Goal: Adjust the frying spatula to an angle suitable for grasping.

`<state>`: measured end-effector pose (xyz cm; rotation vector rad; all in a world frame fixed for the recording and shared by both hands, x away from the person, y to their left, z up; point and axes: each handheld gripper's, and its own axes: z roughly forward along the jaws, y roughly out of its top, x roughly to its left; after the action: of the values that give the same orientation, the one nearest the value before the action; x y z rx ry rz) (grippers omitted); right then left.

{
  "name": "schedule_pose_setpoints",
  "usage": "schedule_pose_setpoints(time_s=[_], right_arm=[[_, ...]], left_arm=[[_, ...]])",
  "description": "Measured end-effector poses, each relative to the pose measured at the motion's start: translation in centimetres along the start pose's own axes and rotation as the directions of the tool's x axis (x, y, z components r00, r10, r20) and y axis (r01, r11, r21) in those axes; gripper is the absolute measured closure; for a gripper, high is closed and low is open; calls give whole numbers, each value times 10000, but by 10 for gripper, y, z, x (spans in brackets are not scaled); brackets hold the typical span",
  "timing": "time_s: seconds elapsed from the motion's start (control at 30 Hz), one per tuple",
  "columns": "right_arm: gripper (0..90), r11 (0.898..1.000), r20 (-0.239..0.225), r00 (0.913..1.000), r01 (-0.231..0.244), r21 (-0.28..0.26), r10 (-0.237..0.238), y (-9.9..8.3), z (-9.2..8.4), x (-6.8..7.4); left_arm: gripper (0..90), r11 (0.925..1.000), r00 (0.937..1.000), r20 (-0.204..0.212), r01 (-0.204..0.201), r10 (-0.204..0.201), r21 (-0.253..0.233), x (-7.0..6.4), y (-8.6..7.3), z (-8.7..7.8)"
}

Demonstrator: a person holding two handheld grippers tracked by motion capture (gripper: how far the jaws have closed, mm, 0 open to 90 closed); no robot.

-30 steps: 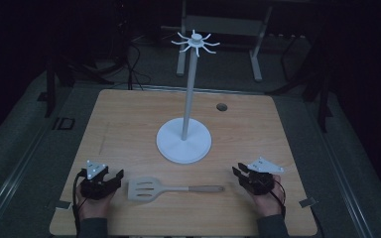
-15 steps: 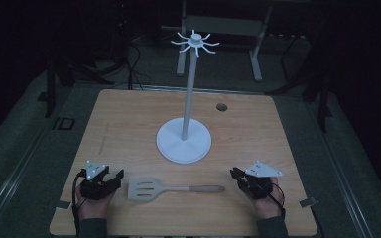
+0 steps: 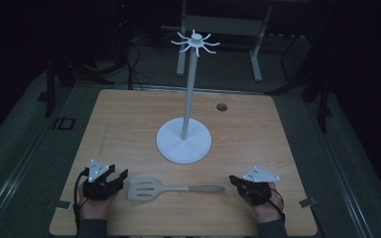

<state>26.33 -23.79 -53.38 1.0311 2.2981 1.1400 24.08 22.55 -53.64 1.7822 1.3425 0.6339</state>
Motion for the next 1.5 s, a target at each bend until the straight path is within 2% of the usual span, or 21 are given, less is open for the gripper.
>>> schedule_pose_setpoints(time_s=[0.13, 0.27, 0.4, 0.5, 0.53, 0.87, 1.03, 1.23, 1.27, 1.3, 1.5], right_arm=[[898, 10000, -283, 9996, 60, -45, -61, 0, 1, 5], [897, 9986, -702, 9962, 523, -38, -524, 6, 9, 17], [884, 9941, -1066, 9886, 1081, 90, -1065, 12, 20, 29], [868, 9914, -1227, 9842, 1301, 125, -1276, 14, 24, 35], [854, 9890, -1395, 9797, 1473, 158, -1437, 17, 29, 39], [786, 9834, -2080, 9629, 1802, 225, -1718, 28, 50, 56], [756, 9738, -2549, 9443, 2244, 369, -2080, 36, 66, 69], [722, 9620, -2852, 9291, 2645, 673, -2355, 40, 77, 76], [722, 9620, -2852, 9291, 2645, 673, -2355, 40, 77, 76], [709, 9575, -2902, 9251, 2779, 776, -2449, 39, 80, 77], [661, 9463, -2721, 9232, 3076, 997, -2714, 38, 83, 74]], left_arm=[[495, 9999, 10000, 16, 24, -23, -152, 0, 1, -3], [495, 9999, 10000, -17, 12, -12, -165, 1, 0, -4], [484, 9999, 10000, -61, 10, -11, -134, 0, 0, -4], [479, 10000, 10000, -69, -33, 33, -89, 0, 0, -3], [478, 10000, 10000, -80, -58, 58, -32, 0, -1, -3], [473, 10000, 9999, -125, -11, 11, -24, 1, -2, -2], [471, 10000, 9999, -150, -20, 20, 2, 1, -3, -2], [470, 10000, 9999, -157, -19, 19, 10, 1, -3, -2], [470, 10000, 9999, -157, -19, 19, 10, 1, -3, -2], [470, 10000, 9999, -162, -3, 3, 6, 2, -3, -2], [470, 10000, 9999, -160, -17, 16, -15, 1, -3, -3]])
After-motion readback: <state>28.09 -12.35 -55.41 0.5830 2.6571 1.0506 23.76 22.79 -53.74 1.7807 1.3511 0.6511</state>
